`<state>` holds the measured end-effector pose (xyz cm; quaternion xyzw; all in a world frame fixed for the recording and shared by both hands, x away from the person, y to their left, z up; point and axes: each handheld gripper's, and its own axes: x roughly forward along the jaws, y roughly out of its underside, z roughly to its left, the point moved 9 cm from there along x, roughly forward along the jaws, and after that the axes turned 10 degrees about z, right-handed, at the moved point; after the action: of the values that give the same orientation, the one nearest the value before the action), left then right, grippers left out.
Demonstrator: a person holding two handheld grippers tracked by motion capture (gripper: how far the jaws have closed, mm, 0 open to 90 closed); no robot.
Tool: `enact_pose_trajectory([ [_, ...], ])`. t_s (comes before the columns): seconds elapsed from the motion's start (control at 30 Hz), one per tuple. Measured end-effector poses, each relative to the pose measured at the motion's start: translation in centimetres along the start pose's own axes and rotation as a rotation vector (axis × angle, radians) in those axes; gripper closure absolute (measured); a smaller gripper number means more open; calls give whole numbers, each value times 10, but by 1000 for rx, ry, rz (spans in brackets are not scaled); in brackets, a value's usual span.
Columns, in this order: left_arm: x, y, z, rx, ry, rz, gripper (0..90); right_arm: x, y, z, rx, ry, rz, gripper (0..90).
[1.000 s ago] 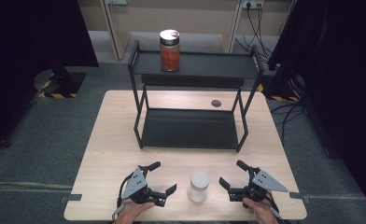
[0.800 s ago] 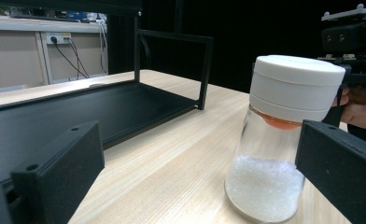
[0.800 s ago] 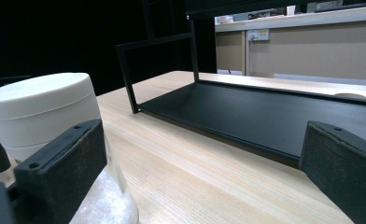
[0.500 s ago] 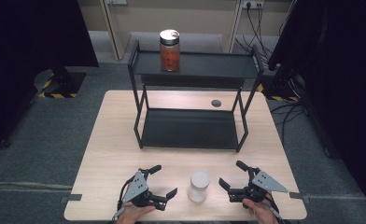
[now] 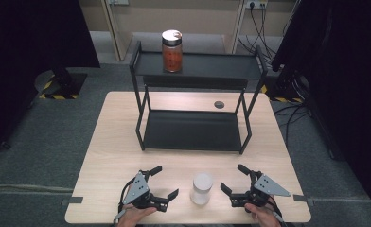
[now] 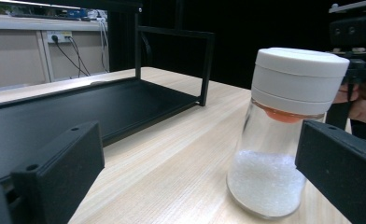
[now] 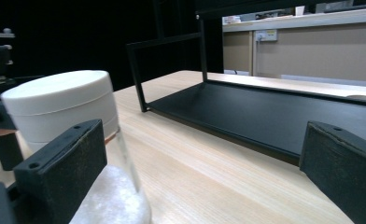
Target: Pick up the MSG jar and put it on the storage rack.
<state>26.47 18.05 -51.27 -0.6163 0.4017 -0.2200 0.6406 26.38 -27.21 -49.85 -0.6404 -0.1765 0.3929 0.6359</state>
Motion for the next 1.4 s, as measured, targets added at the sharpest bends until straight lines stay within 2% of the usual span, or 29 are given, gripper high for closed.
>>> enact_pose_trajectory([
  [0.23,-1,0,1,-1,-6,-3,6,1,-1,9,-22,-31,2,9],
  [0.53,0,2,1,1,1,10,7,7,-2,27,-80,-80,15,12],
  [0.97,1,2,1,-6,-5,11,8,22,-4,44,-128,-111,37,26],
  [1.1,1,2,2,-6,-9,10,8,30,-4,49,-139,-122,53,46],
  [1.4,2,3,2,-5,-11,14,10,45,-6,52,-126,-121,79,189],
])
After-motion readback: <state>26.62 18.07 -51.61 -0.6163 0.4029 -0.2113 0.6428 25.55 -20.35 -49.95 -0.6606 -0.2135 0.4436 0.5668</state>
